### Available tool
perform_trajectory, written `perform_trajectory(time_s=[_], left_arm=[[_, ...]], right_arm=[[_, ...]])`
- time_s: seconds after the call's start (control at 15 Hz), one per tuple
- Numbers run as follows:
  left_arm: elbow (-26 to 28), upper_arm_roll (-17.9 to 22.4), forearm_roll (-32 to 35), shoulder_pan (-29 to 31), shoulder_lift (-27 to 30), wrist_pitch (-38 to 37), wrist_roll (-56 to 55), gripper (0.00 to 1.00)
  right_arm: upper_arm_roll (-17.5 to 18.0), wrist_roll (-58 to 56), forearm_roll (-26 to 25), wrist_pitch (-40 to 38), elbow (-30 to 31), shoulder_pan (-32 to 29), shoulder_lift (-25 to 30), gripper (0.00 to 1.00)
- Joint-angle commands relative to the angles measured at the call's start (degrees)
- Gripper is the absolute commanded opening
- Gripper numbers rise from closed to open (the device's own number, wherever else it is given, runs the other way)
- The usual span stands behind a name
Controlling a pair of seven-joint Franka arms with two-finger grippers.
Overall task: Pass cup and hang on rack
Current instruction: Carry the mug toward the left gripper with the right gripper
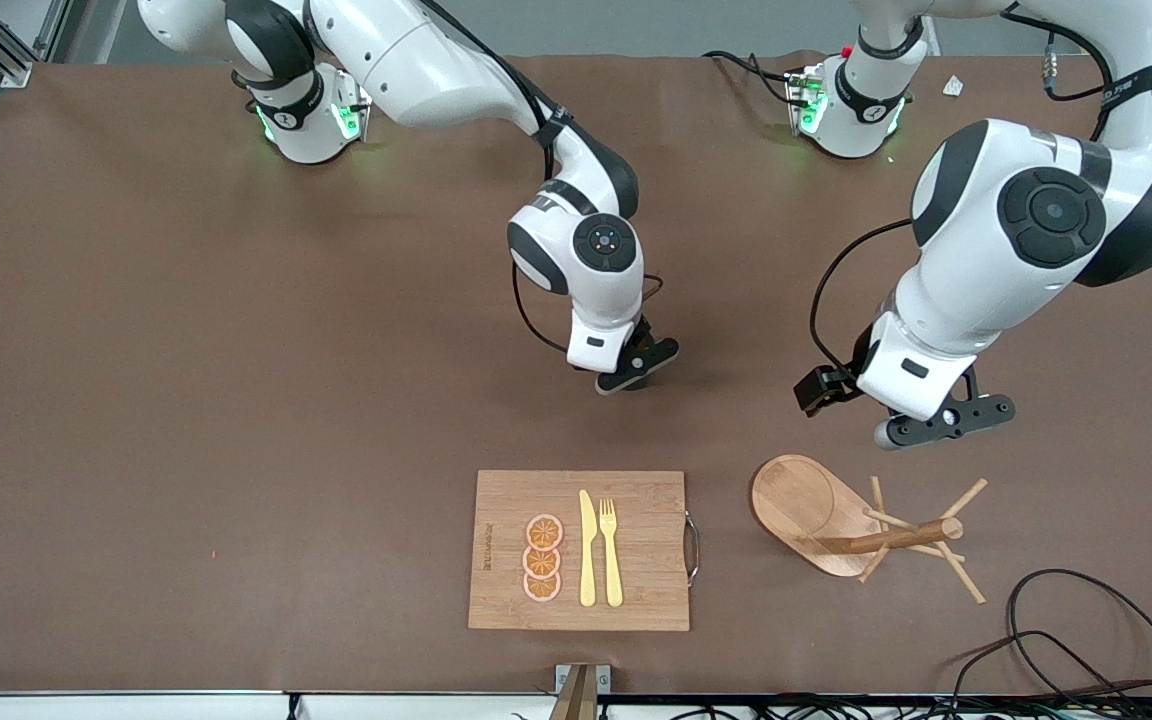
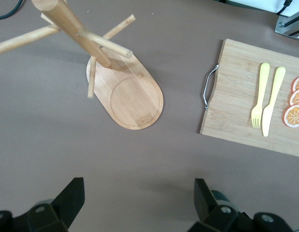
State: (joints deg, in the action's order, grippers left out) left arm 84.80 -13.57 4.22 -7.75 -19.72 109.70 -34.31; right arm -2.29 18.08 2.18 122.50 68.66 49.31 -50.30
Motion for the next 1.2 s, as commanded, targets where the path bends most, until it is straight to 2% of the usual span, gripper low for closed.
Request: perform_trajectory(time_s=[0.0, 0.13, 0.33, 0.47, 0.73, 0.93, 1.13], left_arm=[[0.46, -0.31, 1.40, -0.24, -0.05, 1.57, -1.81, 1.00], [0.46, -0.40, 1.31, -1.56, -0.14, 1.30, -2.60, 1.00], [0.37, -0.40, 1.40, -4.10, -0.23, 1.13, -9.52, 1.00], [0.37, -0.40, 1.40, -4.72, -0.58, 1.04, -12.26, 1.00], [0.11, -0.31, 2.01, -8.76, -1.28, 0.86, -21.55, 1.00], [-0.25, -0.23, 5.78, -13.50, -3.30, 0.86, -28.86, 1.00], [-2.26, -0.14, 11.14, -18.94, -7.59, 0.86, -39.74, 1.00]], right_arm=[[-0.52, 0.90, -0.68, -0.68, -1.51, 0.62, -0.24, 1.00], [-0.35, 0.73, 0.37, -1.03, -1.42, -0.17, 1.34, 1.00], [-0.17, 0.64, 1.95, -3.48, -1.42, -2.28, 3.36, 1.00], [-0.70, 0.73, 2.04, -7.60, 0.06, -4.29, 7.74, 1.00], [-0.88, 0.64, 2.04, -15.26, 0.60, -14.65, 12.32, 1.00], [-0.96, -2.00, 1.43, -25.71, 0.86, -19.24, 16.97, 1.00], [-4.47, -2.26, -0.15, -26.96, 6.46, -19.86, 22.59, 1.00]])
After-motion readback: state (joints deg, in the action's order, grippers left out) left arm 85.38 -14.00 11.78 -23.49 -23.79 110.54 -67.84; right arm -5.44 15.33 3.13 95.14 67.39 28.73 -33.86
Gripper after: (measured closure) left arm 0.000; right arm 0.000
